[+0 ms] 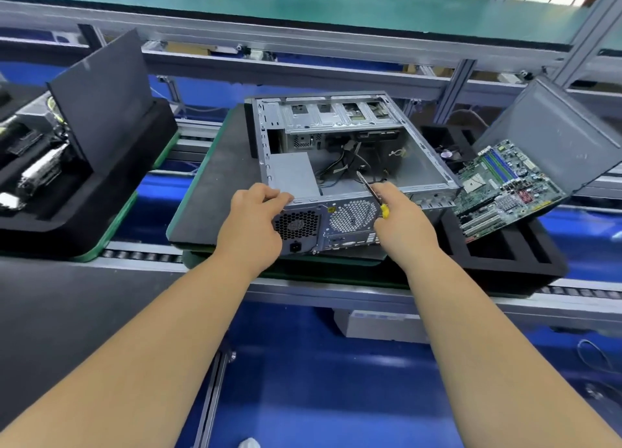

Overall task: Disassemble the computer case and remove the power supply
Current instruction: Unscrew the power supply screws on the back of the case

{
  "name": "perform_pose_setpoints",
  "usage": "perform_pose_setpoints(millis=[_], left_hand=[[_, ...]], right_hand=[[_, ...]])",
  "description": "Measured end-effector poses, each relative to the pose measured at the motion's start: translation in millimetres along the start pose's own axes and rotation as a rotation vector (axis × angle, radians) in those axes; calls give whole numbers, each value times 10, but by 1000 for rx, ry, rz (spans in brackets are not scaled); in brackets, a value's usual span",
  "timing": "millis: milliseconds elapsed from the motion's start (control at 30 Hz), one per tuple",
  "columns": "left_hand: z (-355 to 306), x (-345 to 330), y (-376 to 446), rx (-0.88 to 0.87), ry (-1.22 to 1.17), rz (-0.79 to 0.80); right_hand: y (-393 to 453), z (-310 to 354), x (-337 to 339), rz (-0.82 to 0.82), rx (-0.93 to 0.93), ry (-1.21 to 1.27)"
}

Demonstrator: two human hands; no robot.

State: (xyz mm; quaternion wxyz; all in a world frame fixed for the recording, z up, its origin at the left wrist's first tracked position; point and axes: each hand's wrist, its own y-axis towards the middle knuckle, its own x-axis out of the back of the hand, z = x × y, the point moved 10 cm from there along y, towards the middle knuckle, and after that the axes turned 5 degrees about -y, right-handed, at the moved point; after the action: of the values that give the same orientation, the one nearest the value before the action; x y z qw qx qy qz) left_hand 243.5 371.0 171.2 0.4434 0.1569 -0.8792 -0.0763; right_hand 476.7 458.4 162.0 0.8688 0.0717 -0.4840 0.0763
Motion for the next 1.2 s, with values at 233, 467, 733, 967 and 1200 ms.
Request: perform_pose_setpoints(millis=[233, 467, 733, 967, 1200], left_hand=[[-122, -6, -209, 25, -20, -46], [-121, -81, -362, 8, -45, 26], [512, 51, -895, 256, -474, -336], [957, -559, -1064, 545, -691, -101], [944, -1057, -1062, 728, -895, 89]], right_hand=[[-99, -112, 41, 9, 25, 7], [-281, -45, 46, -31, 83, 58], [-875, 73, -735, 30, 60, 321], [-1082, 106, -1477, 206, -34, 340], [-1237, 81, -1799, 267, -162, 436]])
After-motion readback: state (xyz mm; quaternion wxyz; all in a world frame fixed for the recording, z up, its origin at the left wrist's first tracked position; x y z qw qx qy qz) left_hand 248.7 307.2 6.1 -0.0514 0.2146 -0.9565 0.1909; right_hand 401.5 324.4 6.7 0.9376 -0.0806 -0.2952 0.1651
